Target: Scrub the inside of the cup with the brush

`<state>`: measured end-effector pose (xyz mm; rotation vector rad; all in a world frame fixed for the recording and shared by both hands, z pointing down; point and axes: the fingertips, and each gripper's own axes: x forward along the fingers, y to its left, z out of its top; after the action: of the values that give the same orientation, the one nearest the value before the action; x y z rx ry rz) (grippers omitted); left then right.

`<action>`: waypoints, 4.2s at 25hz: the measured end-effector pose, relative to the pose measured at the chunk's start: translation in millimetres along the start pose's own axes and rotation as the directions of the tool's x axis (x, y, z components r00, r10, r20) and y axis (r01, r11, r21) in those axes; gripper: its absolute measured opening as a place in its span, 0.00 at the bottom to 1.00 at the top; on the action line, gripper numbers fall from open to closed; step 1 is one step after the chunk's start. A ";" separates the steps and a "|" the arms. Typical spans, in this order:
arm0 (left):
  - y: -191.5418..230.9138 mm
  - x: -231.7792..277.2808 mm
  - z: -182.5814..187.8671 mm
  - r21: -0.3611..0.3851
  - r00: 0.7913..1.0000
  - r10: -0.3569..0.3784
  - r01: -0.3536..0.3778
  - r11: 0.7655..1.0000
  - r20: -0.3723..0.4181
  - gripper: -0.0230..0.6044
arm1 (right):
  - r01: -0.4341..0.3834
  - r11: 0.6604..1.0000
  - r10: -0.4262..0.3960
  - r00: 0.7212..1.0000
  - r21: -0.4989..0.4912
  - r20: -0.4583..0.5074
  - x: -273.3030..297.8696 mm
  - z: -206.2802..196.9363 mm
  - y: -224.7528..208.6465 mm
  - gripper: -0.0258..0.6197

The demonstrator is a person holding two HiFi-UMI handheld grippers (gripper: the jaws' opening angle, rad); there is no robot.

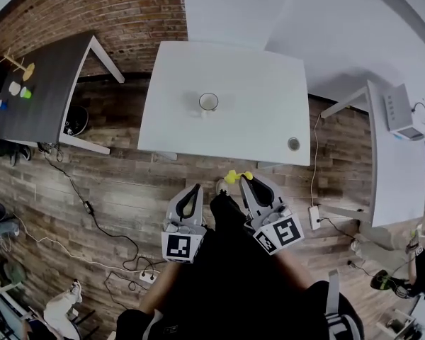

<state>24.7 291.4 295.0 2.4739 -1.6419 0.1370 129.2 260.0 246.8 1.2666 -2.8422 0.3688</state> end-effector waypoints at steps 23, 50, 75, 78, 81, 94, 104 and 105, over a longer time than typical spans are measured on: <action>56.4 157.2 -38.9 0.004 0.984 0.102 -0.103 0.995 -0.144 0.04 | -0.100 0.995 0.101 0.994 0.017 -0.040 119.6 17.3 -123.0 0.09; 131.4 278.4 -180.8 0.007 0.927 -0.123 0.134 0.991 -0.354 0.19 | 0.105 0.990 -0.096 0.990 0.090 -0.103 246.9 -63.4 -168.5 0.09; 126.5 287.7 -184.9 0.027 0.933 -0.149 0.166 0.986 -0.327 0.14 | 0.103 0.993 -0.087 0.965 0.053 -0.246 278.1 -144.2 -170.6 0.09; 125.5 286.0 -186.8 0.015 0.932 -0.149 0.164 0.986 -0.330 0.14 | 0.105 0.993 -0.089 0.959 0.045 -0.269 278.2 -152.8 -170.8 0.09; 125.2 283.7 -187.6 0.004 0.932 -0.145 0.155 0.988 -0.332 0.14 | 0.108 0.993 -0.092 0.951 0.038 -0.295 275.8 -164.2 -169.3 0.09; 125.0 280.6 -194.5 0.008 0.930 -0.142 0.153 0.988 -0.340 0.14 | 0.101 0.995 -0.092 0.939 0.010 -0.332 280.0 -180.8 -167.6 0.09; 125.8 283.5 -190.0 0.017 0.934 -0.134 0.148 0.989 -0.332 0.14 | 0.111 0.994 -0.108 0.946 -0.008 -0.306 264.2 -147.5 -166.6 0.09; 125.7 284.3 -190.0 0.017 0.933 -0.135 0.149 0.989 -0.333 0.14 | 0.107 0.994 -0.107 0.947 -0.016 -0.302 263.9 -142.7 -166.0 0.09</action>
<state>23.0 22.5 540.9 2.4236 -1.3309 0.5411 60.9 -9.6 447.5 1.2365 -2.5080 0.5109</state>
